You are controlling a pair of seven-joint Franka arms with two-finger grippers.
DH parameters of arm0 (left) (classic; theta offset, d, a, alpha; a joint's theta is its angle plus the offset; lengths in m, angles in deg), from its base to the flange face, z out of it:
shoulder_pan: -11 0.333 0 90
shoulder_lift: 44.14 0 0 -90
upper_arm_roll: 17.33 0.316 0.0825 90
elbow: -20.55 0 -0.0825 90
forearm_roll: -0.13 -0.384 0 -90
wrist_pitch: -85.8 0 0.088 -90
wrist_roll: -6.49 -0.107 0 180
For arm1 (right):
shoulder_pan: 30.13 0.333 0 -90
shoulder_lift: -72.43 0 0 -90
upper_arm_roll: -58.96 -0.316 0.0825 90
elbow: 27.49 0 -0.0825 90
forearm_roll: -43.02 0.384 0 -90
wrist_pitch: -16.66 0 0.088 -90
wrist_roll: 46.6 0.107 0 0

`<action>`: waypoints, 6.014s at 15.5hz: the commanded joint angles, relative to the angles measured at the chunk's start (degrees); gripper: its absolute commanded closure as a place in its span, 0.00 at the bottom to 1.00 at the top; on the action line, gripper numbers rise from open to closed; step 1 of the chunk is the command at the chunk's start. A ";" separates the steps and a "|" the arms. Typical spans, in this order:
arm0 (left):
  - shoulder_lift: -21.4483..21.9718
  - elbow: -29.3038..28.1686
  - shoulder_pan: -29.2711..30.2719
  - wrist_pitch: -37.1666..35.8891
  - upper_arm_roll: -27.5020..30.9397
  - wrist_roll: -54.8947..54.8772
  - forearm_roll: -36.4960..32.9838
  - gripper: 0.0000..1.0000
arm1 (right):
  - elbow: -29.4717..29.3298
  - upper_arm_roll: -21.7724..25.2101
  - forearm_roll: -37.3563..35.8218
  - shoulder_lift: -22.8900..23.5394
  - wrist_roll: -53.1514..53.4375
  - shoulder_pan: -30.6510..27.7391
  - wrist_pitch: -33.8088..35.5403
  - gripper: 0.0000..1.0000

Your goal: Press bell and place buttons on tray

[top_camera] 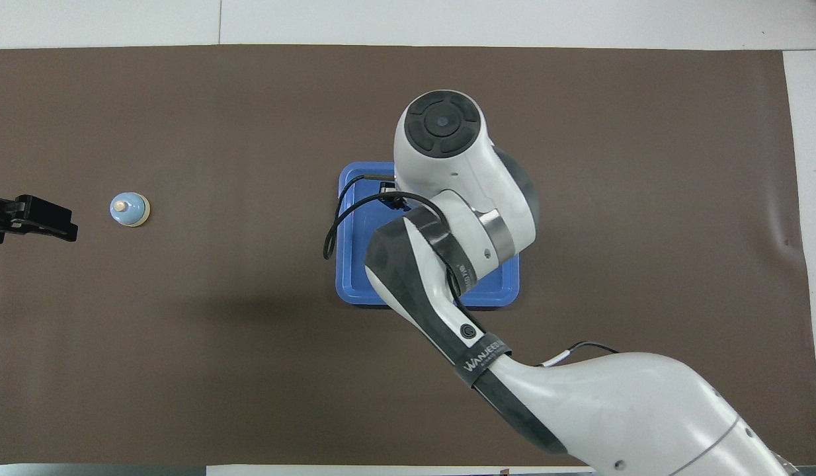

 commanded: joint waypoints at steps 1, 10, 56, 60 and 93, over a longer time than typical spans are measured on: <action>0.56 0.16 -0.03 -0.90 0.13 0.54 0.46 0.00 | -2.68 0.16 0.13 3.08 -2.45 2.24 -3.10 1.00; 0.56 0.16 -0.03 -0.90 0.13 0.54 0.46 0.00 | 6.46 0.16 -1.54 3.88 -7.65 4.19 -13.13 1.00; 0.56 0.16 -0.03 -0.90 0.13 0.54 0.46 0.00 | 14.81 0.95 1.27 -30.31 -40.52 -33.26 20.01 0.00; 0.56 0.16 -0.03 -0.90 0.13 0.54 0.46 0.00 | 14.81 1.04 0.48 -30.40 -40.26 -32.99 19.74 0.00; -11.04 -10.63 5.16 30.97 0.31 -0.43 -2.17 1.00 | 14.81 0.86 -1.10 -31.37 -40.35 -32.99 20.10 0.00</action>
